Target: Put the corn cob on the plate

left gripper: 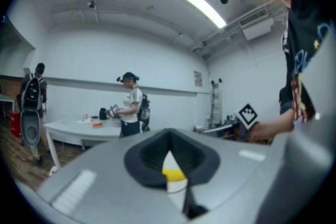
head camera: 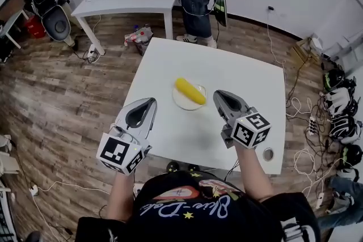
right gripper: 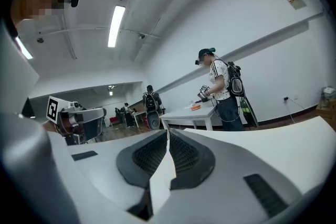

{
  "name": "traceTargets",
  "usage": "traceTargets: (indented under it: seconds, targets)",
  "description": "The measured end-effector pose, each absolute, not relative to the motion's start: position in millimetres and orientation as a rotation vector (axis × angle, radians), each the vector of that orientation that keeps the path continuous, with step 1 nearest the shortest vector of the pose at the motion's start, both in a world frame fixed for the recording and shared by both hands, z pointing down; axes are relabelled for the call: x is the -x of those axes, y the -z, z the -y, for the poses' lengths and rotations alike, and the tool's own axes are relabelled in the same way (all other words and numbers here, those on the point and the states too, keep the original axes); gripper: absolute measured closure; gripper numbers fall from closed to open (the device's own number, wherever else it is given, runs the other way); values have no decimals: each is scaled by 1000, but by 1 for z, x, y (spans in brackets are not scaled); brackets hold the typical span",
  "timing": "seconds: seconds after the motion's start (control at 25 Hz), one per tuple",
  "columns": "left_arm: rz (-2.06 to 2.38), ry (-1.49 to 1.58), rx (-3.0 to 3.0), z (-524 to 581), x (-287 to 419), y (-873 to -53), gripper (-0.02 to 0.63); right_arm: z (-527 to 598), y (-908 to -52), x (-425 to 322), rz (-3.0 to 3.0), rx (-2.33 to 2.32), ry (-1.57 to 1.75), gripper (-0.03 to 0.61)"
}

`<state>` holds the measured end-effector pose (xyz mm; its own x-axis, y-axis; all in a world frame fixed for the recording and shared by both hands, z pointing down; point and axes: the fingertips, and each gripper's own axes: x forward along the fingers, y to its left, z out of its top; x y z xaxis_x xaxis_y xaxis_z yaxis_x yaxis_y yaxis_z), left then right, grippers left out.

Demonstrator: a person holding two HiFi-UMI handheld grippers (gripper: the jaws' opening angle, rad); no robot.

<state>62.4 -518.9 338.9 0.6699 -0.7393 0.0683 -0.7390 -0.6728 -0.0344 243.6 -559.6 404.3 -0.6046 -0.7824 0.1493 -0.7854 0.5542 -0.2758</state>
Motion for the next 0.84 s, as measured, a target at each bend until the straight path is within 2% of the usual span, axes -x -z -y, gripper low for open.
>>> traceTargets:
  seconds: [0.84]
  targets:
    - [-1167, 103, 2903, 520, -90, -337, 615, 541, -381, -243, 2795, -1336, -427, 551]
